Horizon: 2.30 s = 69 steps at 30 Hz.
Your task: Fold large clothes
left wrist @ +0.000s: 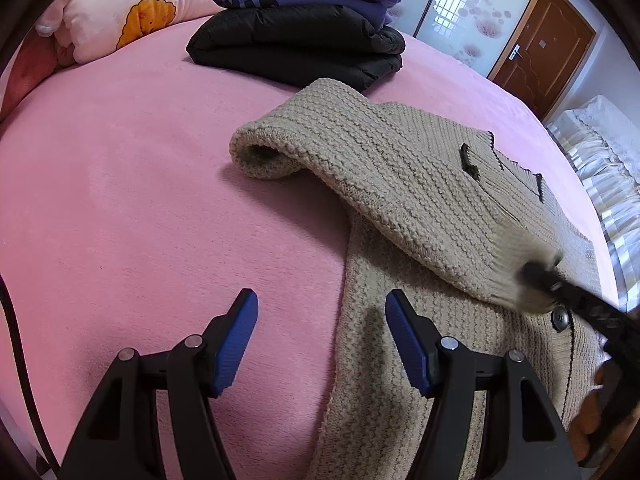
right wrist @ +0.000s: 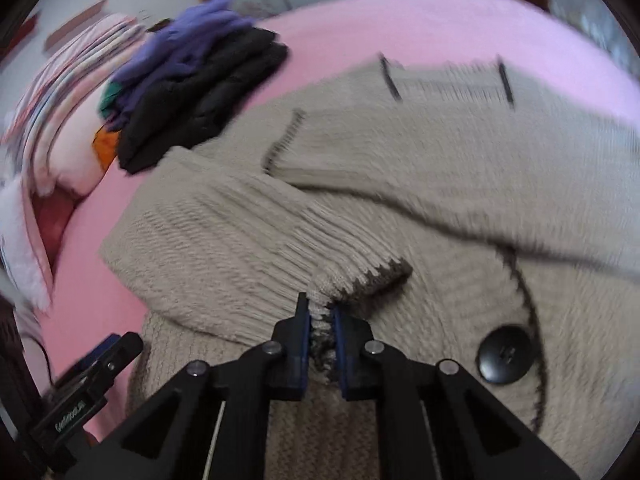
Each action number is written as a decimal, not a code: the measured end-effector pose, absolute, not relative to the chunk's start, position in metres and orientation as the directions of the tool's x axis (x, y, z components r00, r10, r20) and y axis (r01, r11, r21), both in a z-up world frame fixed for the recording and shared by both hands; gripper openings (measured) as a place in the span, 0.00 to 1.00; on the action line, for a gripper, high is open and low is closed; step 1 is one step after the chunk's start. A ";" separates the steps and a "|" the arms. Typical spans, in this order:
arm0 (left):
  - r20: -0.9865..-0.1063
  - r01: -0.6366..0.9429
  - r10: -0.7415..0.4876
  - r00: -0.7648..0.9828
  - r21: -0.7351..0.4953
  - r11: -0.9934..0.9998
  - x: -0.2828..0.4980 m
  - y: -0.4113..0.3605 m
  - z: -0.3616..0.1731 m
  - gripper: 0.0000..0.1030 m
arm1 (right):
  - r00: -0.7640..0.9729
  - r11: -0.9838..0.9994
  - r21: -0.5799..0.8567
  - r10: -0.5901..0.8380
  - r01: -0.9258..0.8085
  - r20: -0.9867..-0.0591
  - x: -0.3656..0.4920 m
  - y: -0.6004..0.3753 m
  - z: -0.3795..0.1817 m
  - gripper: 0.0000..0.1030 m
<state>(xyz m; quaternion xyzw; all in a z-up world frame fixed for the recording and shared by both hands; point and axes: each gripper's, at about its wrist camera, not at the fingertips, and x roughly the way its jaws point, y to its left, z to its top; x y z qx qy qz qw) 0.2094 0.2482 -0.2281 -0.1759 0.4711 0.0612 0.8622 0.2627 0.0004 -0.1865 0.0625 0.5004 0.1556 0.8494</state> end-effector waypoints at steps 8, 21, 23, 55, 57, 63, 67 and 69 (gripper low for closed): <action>-0.833 -0.279 -0.066 0.549 -0.258 0.925 0.227 0.240 -0.228 0.63 | 0.695 0.920 0.043 0.325 -0.390 -0.641 0.250 0.016 -0.076 0.09; -0.831 -0.337 -0.028 0.556 -0.256 0.906 0.299 0.231 -0.225 0.63 | 0.847 0.964 -0.192 0.057 -0.185 -0.529 0.322 -0.057 -0.018 0.09; -0.845 -0.351 -0.026 0.533 -0.249 0.903 0.305 0.230 -0.231 0.63 | 0.832 0.971 -0.194 0.009 -0.141 -0.555 0.333 -0.074 -0.029 0.09; -0.769 -0.228 -0.054 0.637 -0.254 0.940 0.276 0.203 -0.182 0.66 | 0.514 0.942 0.298 0.183 0.151 -0.838 0.353 -0.221 -0.176 0.32; -0.767 -0.216 -0.065 0.639 -0.260 0.941 0.287 0.197 -0.179 0.66 | 0.517 0.934 0.321 0.199 0.157 -0.832 0.357 -0.221 -0.180 0.32; -0.800 -0.201 -0.071 0.595 -0.234 0.951 0.325 0.177 -0.192 0.66 | 0.513 0.941 0.302 0.186 0.152 -0.838 0.371 -0.215 -0.187 0.12; -0.856 -0.213 0.006 0.517 -0.122 0.969 0.345 0.165 -0.219 0.66 | 0.514 0.953 0.249 0.128 0.173 -0.848 0.367 -0.217 -0.188 0.08; -0.876 -0.197 0.048 0.481 -0.055 0.979 0.351 0.158 -0.233 0.67 | 0.498 0.954 0.239 0.119 0.184 -0.859 0.364 -0.220 -0.194 0.09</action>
